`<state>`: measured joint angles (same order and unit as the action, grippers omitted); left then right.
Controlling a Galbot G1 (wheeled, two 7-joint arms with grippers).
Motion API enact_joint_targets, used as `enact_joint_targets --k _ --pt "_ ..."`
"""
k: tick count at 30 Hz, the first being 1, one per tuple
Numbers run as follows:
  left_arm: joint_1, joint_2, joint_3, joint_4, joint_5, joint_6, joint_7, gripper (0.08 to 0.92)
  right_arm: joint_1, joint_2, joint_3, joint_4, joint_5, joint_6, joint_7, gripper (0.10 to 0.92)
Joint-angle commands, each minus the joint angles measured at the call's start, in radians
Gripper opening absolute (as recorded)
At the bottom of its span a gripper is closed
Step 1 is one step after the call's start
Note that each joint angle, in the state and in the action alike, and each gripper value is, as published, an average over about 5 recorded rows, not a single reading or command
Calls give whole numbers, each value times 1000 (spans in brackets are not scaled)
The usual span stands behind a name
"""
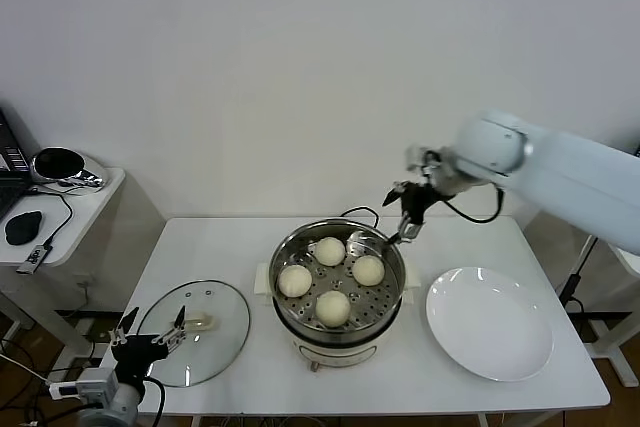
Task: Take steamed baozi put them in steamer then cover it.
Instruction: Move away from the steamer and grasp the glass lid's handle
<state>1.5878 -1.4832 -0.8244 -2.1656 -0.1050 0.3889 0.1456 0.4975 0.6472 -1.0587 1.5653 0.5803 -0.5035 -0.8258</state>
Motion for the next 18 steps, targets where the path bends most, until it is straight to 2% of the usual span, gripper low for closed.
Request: enact_joint_targets --k 1,4,8,18 --pt "3 -1 36 14 -29 -18 -8 823 -653 -337 753 129 91 110 369 823" --pt "-2 -4 37 15 -24 -14 -23 823 -980 -331 1070 148 94 147 421 823" --pt "-7 -4 31 7 -12 -12 -27 823 -1297 -233 1391 155 74 202 510 823" --pt "-13 4 17 24 4 -34 -4 823 -1678 122 1701 198 89 428 681 823"
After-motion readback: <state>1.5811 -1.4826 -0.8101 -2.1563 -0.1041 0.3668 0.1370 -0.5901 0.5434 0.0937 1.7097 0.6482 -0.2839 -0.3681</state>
